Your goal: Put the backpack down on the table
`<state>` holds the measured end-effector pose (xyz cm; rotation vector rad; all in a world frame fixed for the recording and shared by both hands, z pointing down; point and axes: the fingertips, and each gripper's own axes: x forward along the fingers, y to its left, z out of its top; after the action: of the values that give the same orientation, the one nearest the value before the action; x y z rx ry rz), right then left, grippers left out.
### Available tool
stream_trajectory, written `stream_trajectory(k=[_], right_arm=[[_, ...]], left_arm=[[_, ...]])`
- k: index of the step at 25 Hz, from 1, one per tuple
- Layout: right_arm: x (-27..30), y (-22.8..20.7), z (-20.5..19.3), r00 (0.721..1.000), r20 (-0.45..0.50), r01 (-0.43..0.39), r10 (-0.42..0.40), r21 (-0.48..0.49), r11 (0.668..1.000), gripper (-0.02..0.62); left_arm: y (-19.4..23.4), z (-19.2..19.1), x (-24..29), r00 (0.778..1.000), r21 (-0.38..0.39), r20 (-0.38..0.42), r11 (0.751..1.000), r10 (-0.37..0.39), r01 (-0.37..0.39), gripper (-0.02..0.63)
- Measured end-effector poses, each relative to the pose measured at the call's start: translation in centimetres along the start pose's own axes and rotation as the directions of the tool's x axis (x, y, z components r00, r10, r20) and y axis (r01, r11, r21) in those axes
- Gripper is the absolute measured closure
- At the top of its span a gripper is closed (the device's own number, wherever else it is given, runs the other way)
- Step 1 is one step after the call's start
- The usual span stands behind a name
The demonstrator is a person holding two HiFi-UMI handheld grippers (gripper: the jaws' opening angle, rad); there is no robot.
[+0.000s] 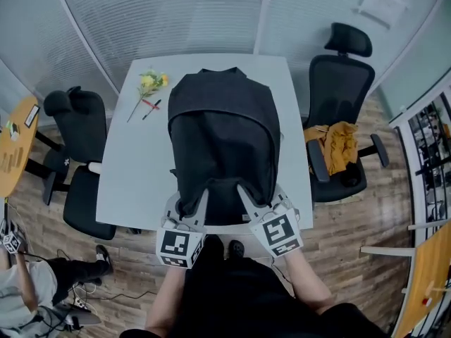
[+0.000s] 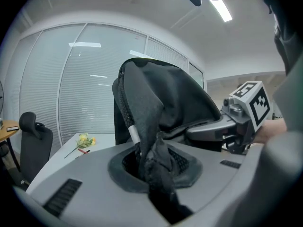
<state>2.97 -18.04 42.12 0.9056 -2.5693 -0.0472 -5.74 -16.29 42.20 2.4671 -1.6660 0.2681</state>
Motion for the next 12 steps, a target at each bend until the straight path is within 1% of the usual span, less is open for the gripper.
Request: stream_trajectory(k=[7,12], right_arm=[[5.4,-2.5,1.9,0.998,-0.015,0.054,-0.055,-0.002,0.999,0.531],[8.9,-3.9,2.5,0.995,-0.027,0.092,-0.092,-0.001,0.996,0.531]], left_arm=[[5.0,1.2,4.1,0.999,0.003,0.009,0.999,-0.050,0.050,0.549],[8.2,1.3,6.8,0.997,0.012,0.008,0.997,-0.081,0.081,0.549]])
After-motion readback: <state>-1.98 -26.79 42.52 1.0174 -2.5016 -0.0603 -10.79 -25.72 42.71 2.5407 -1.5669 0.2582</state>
